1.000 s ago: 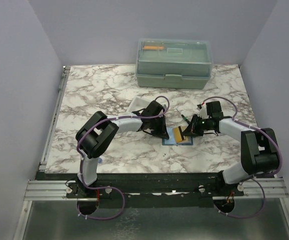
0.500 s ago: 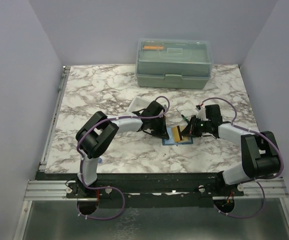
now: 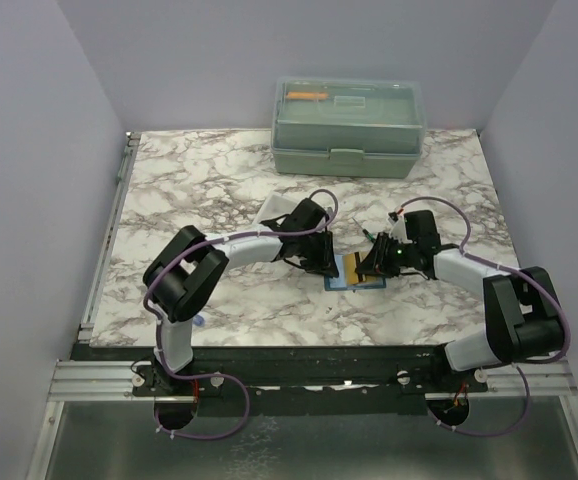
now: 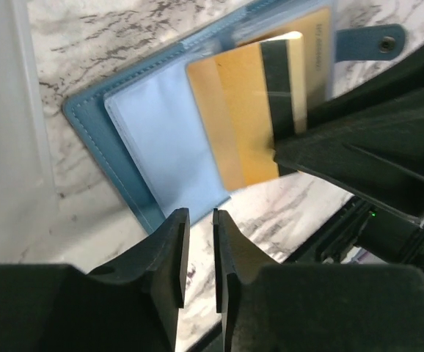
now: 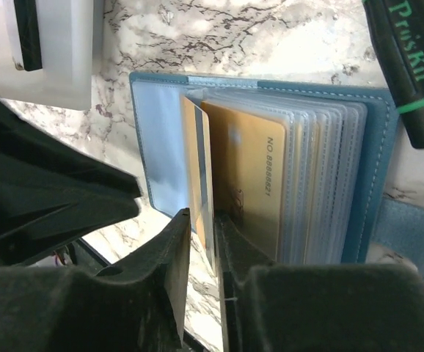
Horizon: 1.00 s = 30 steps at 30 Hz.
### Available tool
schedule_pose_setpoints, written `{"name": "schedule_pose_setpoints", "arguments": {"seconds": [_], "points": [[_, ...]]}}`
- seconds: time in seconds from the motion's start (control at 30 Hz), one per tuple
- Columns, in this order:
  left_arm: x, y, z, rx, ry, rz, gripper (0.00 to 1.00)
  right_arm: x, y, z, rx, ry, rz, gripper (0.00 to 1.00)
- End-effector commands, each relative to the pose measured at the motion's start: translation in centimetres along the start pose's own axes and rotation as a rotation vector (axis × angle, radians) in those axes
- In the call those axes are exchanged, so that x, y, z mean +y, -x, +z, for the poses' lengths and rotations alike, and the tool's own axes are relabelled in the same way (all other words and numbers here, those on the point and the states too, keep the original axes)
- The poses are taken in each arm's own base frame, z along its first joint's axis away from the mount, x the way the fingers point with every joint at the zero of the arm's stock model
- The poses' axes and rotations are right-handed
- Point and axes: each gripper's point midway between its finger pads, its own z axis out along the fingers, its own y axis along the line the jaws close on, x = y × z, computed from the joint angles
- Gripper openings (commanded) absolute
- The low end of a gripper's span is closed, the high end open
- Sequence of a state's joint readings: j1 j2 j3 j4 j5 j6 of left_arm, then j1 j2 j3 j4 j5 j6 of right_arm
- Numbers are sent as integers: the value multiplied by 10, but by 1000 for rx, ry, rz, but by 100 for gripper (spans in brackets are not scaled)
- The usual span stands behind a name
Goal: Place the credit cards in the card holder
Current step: Insert the credit card into the card holder.
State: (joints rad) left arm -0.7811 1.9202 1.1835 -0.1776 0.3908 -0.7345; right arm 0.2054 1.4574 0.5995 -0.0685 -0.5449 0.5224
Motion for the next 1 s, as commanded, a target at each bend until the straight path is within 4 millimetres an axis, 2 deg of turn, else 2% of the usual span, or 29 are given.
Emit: {"name": "schedule_pose_setpoints", "arguments": {"seconds": [0.0,0.1,0.23,0.47,0.73,0.97], "points": [[-21,15,-32,-71,3,69,27,-22,-9,-9,34,-154,17,27],[-8,8,-31,-65,43,65,27,-25,-9,-11,42,-183,12,31],[9,-3,-27,-47,86,47,20,-26,-5,-16,31,-218,5,35],[30,-11,-19,-37,148,38,11,-23,0,-20,20,-229,-7,36],[39,-15,-9,-22,172,37,7,-17,-4,-1,49,-175,-11,29],[44,-18,3,-3,190,43,6,9,-14,28,107,-129,-55,26]]}}
